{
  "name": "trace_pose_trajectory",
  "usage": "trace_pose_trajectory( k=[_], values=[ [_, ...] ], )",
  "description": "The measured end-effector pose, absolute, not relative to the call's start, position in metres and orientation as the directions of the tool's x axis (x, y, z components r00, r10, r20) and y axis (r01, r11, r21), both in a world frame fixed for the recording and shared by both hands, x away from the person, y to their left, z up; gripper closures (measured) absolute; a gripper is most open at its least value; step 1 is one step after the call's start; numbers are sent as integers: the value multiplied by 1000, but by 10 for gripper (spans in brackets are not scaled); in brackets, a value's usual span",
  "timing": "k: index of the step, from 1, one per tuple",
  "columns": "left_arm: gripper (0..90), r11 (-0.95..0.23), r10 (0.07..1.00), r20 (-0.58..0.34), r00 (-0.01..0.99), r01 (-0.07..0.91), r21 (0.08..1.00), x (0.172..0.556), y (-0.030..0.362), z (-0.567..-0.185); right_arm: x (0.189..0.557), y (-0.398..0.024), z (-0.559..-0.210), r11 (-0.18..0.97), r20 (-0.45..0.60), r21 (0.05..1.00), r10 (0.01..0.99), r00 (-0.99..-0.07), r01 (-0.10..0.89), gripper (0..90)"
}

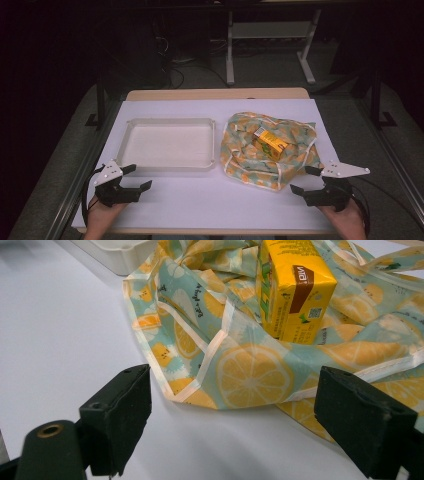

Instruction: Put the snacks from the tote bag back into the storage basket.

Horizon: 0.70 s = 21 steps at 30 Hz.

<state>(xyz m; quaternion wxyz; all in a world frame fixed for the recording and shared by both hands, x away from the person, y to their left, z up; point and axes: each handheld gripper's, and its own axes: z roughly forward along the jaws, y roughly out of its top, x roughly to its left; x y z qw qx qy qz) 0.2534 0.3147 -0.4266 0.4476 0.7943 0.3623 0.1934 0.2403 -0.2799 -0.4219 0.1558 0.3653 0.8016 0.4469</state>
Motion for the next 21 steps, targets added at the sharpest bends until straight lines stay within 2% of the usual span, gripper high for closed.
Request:
trace_pose_trajectory(
  k=[11,21],
  values=[
    [158,-330,750,-24,661,405,853,251,315,-427,246,-275,-413,330,82,837,713,-696,437,156],
    [158,-322,754,-21,657,397,859,249,319,-426,281,-266,-382,352,27,846,722,-692,400,168]
  ],
)
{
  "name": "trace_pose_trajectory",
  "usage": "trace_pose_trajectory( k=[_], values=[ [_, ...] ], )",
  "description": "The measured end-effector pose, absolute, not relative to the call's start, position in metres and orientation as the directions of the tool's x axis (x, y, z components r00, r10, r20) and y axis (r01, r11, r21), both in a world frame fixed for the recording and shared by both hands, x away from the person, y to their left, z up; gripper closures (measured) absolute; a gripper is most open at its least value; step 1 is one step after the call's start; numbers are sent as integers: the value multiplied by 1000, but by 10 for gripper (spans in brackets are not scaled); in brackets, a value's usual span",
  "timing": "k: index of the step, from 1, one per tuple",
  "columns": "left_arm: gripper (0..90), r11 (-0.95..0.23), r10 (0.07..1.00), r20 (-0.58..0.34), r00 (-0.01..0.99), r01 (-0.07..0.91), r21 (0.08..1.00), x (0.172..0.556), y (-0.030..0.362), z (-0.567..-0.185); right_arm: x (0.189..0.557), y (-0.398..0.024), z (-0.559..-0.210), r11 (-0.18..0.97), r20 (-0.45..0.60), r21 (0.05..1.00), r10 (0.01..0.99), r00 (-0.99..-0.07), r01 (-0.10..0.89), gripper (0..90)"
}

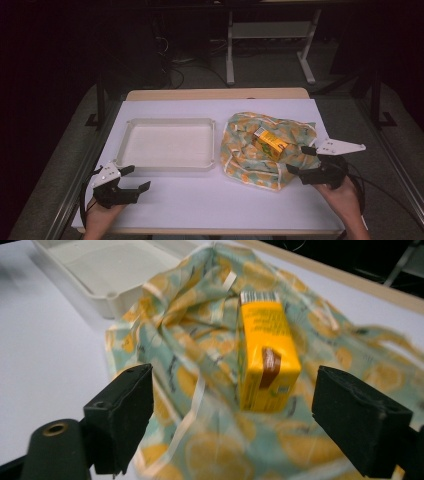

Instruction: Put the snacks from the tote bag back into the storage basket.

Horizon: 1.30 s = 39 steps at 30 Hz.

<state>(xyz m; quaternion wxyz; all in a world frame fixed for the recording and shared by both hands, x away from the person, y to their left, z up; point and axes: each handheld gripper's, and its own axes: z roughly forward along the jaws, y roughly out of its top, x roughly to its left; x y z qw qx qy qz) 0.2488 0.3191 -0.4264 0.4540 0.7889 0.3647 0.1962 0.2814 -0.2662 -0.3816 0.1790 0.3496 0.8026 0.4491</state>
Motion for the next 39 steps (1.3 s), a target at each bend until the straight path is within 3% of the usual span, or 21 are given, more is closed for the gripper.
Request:
trace_pose_trajectory(
  k=[14,30,32,39],
  values=[
    [158,-310,760,-29,650,401,862,248,321,-426,330,-252,-372,370,8,829,742,-670,420,193],
    [158,-315,753,-28,657,398,862,250,318,-427,356,-237,-401,417,37,750,750,-661,514,227],
    [158,-315,753,-29,658,398,862,249,317,-427,356,-235,-406,425,46,734,747,-663,530,292],
    [158,-314,755,-26,655,396,863,250,317,-426,360,-234,-413,446,34,706,755,-655,551,390]
  ],
)
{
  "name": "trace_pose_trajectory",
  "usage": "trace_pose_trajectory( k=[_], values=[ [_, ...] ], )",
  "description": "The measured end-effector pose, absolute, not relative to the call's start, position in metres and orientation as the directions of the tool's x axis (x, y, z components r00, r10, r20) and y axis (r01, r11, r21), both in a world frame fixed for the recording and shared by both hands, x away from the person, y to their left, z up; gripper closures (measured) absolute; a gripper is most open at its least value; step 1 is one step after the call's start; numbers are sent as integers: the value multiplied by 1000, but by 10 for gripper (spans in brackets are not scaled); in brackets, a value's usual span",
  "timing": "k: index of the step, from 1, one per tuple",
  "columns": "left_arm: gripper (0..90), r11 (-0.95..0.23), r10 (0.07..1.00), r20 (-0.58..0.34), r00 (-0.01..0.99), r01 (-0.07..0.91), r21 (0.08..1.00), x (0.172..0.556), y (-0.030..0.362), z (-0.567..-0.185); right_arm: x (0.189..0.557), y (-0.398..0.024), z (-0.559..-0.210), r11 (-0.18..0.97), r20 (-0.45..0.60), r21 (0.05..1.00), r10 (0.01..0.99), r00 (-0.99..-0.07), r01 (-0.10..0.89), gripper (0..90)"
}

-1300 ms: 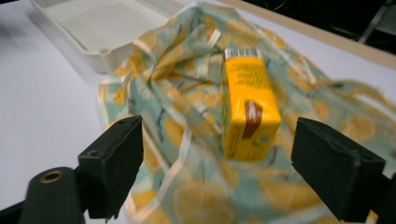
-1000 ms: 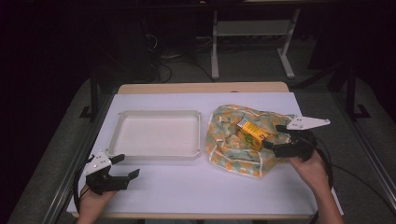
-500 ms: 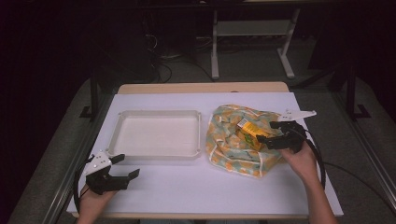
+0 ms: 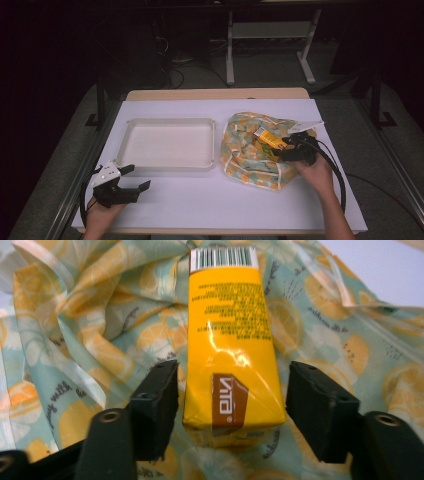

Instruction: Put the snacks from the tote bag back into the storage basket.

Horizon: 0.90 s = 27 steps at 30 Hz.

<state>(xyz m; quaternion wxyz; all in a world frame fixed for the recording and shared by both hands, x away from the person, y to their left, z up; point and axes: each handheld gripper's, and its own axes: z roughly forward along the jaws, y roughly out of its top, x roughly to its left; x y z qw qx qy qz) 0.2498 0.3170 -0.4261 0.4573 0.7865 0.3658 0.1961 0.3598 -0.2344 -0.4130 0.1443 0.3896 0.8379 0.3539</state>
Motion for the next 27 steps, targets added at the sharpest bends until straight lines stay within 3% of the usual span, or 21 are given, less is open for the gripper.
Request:
trace_pose_trajectory(
  k=[4,27],
  values=[
    [158,-314,754,-26,656,396,863,250,317,-426,358,-234,-417,460,36,689,750,-661,560,447],
    [158,-320,754,-22,656,396,861,250,316,-426,353,-234,-426,480,-12,688,757,-653,544,499]
  ],
)
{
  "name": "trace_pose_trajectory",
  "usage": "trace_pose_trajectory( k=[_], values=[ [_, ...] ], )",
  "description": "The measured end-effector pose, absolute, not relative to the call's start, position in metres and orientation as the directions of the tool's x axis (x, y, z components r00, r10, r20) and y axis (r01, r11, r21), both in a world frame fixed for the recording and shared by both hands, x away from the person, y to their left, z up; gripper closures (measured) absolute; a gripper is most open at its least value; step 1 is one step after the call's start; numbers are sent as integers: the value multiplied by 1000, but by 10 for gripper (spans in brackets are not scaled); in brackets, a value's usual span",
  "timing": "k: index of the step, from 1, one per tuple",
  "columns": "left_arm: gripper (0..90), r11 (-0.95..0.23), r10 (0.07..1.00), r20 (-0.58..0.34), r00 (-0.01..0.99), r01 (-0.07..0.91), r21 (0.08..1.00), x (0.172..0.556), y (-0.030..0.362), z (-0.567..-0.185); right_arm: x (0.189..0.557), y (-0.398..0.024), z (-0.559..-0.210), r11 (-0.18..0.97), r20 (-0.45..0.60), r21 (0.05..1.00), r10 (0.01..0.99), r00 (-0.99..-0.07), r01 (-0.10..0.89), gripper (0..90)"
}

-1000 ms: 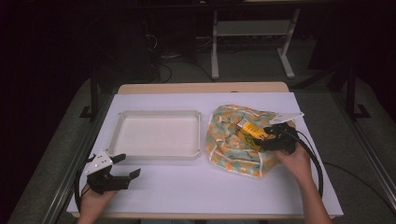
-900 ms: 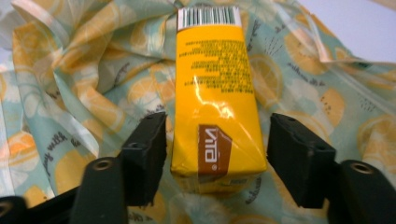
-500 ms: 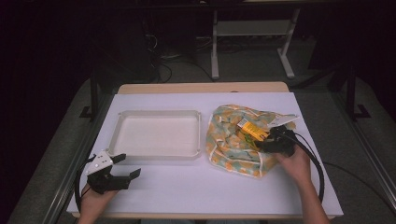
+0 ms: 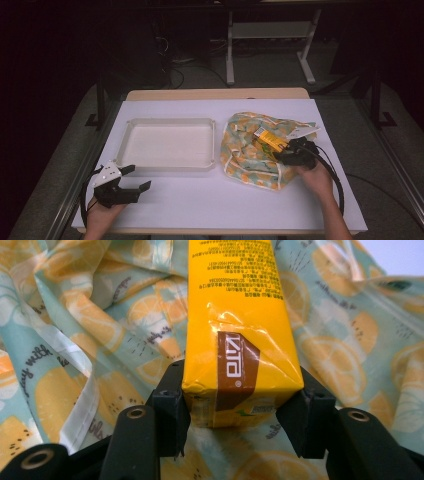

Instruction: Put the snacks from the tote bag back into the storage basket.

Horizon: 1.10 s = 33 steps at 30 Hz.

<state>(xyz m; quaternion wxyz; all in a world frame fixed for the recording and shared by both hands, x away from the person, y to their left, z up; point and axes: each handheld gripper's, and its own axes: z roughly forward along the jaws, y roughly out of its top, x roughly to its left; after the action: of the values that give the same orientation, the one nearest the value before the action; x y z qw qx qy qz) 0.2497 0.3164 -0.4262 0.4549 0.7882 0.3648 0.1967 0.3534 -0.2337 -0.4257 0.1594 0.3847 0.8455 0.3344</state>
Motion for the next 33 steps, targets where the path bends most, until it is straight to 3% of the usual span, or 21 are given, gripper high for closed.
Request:
trace_pose_trajectory(
  k=[13,22,26,33],
  values=[
    [158,-318,753,-24,657,396,861,251,315,-426,348,-238,-392,446,-28,737,771,-636,508,509],
    [157,-320,750,-19,661,388,864,252,315,-426,345,-230,-364,539,-101,687,736,-670,488,510],
    [158,-321,749,-19,662,389,864,251,313,-425,355,-217,-354,608,-123,594,716,-687,527,508],
    [158,-323,748,-18,664,388,863,252,315,-425,369,-206,-352,588,-109,611,727,-678,531,494]
  ],
)
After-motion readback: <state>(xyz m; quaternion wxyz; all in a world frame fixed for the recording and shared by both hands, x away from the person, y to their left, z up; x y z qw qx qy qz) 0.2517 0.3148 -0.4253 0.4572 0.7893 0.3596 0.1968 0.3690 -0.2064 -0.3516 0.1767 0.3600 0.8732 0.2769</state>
